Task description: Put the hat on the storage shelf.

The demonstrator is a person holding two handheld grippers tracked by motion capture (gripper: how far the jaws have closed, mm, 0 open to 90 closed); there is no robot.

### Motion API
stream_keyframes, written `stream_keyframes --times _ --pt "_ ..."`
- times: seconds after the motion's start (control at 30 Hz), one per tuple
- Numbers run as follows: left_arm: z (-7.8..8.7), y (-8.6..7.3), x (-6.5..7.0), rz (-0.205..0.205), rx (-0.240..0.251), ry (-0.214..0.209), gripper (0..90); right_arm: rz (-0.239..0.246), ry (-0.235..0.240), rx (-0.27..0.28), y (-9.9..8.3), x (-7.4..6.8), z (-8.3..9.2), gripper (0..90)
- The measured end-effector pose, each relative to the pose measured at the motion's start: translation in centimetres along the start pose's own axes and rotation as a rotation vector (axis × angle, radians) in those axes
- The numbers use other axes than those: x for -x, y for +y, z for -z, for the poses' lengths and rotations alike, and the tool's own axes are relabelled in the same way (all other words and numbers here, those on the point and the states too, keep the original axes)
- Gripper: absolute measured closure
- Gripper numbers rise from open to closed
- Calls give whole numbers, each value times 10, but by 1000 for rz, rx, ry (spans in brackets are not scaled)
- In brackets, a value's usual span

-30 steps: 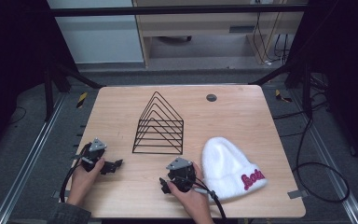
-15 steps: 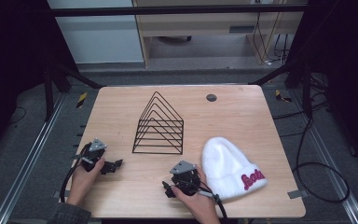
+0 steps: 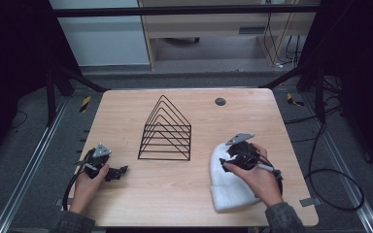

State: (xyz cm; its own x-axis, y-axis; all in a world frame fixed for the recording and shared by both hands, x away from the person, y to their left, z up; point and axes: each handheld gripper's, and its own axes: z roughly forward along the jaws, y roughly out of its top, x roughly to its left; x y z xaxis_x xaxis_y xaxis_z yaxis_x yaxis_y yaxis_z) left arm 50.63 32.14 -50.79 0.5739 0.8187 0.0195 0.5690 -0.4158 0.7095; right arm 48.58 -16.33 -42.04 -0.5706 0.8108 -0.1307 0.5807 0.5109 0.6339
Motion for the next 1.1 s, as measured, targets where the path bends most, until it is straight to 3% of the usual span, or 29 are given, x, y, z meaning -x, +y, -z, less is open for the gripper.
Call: stream_keyframes --times 0.03,0.13,0.2,0.27,0.3,0.33,0.37,0.73,1.07,1.1 --pt "0 0 0 0 0 0 0 -11 -5 -12 1 14 -2 336" --pt "0 0 0 0 0 0 0 -16 -19 -23 2 26 -6 357" --pt "0 0 0 0 0 0 0 -29 -31 -68 3 42 -16 386" --pt "0 0 0 0 0 0 0 -36 -26 -80 3 47 -21 390" --pt "0 0 0 0 0 0 0 -69 0 -96 3 55 -31 403" --pt "0 0 0 0 0 0 0 -69 0 -96 3 55 -31 403" --pt "0 0 0 0 0 0 0 -89 35 -114 3 59 -40 406" --pt "0 0 0 0 0 0 0 -115 92 -166 2 58 -69 479" --pt "0 0 0 0 0 0 0 -104 126 -165 3 56 -68 793" --pt "0 0 0 0 0 0 0 -104 126 -165 3 56 -68 793"
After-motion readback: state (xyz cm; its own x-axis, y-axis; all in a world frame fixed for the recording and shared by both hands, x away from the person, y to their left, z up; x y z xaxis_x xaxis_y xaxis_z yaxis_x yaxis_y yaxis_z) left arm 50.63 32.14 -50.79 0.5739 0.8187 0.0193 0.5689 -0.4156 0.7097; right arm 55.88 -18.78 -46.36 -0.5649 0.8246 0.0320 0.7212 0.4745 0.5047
